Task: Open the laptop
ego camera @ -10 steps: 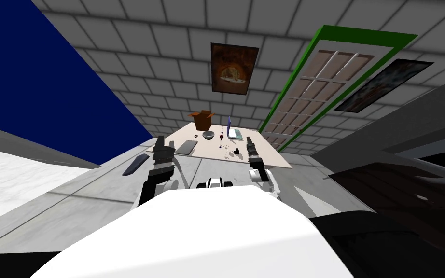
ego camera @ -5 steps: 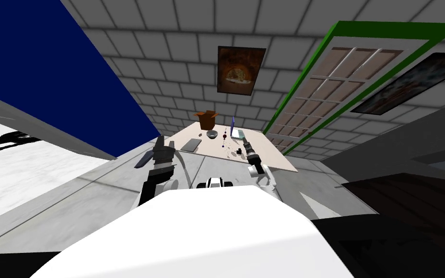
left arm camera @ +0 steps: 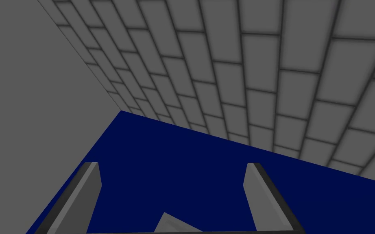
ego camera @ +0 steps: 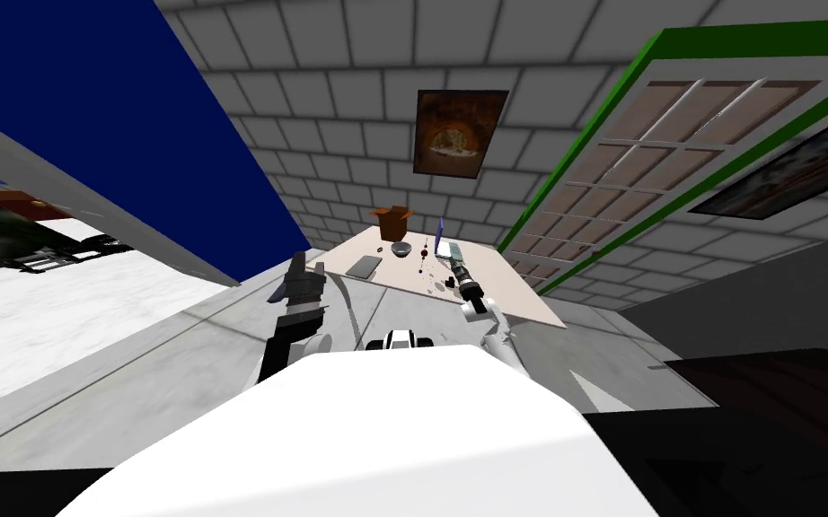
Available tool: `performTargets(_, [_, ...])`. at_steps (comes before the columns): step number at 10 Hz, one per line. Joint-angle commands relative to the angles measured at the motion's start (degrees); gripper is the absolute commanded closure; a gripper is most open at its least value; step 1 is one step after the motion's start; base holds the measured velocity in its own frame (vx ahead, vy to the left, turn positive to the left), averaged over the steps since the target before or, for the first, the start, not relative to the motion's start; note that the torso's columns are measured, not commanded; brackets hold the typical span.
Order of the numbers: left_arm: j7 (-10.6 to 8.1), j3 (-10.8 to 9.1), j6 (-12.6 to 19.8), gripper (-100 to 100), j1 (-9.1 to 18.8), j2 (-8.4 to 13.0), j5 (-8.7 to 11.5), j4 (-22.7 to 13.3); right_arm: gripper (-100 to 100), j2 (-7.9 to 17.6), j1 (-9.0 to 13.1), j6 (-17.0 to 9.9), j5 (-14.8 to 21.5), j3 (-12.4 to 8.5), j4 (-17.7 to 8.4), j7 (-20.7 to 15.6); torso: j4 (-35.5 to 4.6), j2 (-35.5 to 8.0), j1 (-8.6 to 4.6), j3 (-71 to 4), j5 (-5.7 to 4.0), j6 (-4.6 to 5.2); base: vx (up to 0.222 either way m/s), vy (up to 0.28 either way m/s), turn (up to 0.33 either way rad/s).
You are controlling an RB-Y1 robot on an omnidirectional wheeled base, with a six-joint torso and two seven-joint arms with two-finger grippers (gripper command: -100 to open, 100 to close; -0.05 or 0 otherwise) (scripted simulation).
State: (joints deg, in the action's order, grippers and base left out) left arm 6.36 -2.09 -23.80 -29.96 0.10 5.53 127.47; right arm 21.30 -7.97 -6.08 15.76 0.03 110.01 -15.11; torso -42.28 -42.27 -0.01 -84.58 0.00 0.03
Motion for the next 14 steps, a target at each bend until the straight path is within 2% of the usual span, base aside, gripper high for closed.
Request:
performTargets(1, [0.0,0.0,0.0,0,0.0,0.0,0.0,0.0,-100,1.6,2.0,-3.1,1.6,0.4,-2.1,-1.7,0.0,0.0,0.02,0.0,0.0,-0.05,-0.017,0.007,0.095])
performTargets(2, [0.0,0.0,0.0,0,0.0,0.0,0.0,0.0,-100,3.1,3.9,-5.3,3.0,0.7,-4.2,-3.1,0.0,0.0,0.01,0.0,0.0,-0.01,-0.019,0.011,0.151])
performTargets(3, [0.0,0.0,0.0,0,0.0,0.0,0.0,0.0,-100,3.1,3.9,-5.3,3.0,0.7,-4.2,-3.1,0.0,0.0,0.02,0.0,0.0,-0.04,-0.015,0.008,0.092])
performTargets(5, [0.0,0.0,0.0,0,0.0,0.0,0.0,0.0,-100,6.2,7.6,-9.1,5.7,1.2,-8.1,-6.2,0.0,0.0,0.03,0.0,0.01,-0.05,-0.016,0.014,0.212])
performTargets(6, [0.0,0.0,0.0,0,0.0,0.0,0.0,0.0,-100,6.2,7.6,-9.5,5.7,1.2,-8.6,-6.2,0.0,0.0,0.03,0.0,0.01,-0.04,-0.009,0.011,0.078])
performTargets(8, [0.0,0.0,0.0,0,0.0,0.0,0.0,0.0,-100,9.3,11.1,-12.8,8.3,1.8,-13.0,-9.3,0.0,0.0,0.01,0.0,0.0,-0.04,-0.008,0.016,0.197])
performTargets(9, [0.0,0.0,0.0,0,0.0,0.0,0.0,0.0,-100,9.3,11.1,-13.3,8.3,1.8,-13.0,-9.3,0.0,0.0,0.02,0.0,0.0,-0.05,-0.002,0.011,0.107])
performTargets(11, [0.0,0.0,0.0,0,0.0,0.0,0.0,0.0,-100,12.5,14.4,-16.5,10.6,2.3,-17.5,-12.4,0.0,0.0,0.01,0.0,0.0,-0.04,0.003,0.016,0.188])
performTargets(12, [0.0,0.0,0.0,0,0.0,0.0,0.0,0.0,-100,12.5,14.4,-16.7,10.6,2.3,-17.5,-12.4,0.0,0.0,0.03,0.0,0.01,-0.05,0.006,0.01,0.103])
performTargets(14, [0.0,0.0,0.0,0,0.0,0.0,0.0,0.0,-100,15.7,17.4,-19.6,12.7,2.7,-21.2,-15.4,0.0,0.0,0.0,0.0,0.0,-0.04,0.01,0.015,0.193])
